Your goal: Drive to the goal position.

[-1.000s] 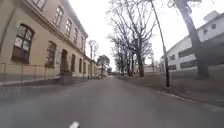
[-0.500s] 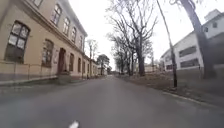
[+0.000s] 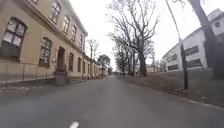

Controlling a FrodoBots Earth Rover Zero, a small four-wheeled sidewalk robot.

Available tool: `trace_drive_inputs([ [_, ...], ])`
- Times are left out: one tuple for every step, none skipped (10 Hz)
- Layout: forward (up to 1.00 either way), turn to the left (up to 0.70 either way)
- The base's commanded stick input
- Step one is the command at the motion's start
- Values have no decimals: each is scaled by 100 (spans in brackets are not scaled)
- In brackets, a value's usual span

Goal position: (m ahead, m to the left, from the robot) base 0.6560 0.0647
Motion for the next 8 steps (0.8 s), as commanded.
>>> trace_drive_inputs([
  [100, 0],
  [100, 0],
  [100, 0],
  [100, 0],
  [100, 0],
  [100, 0],
  [100, 0],
  [100, 0],
])
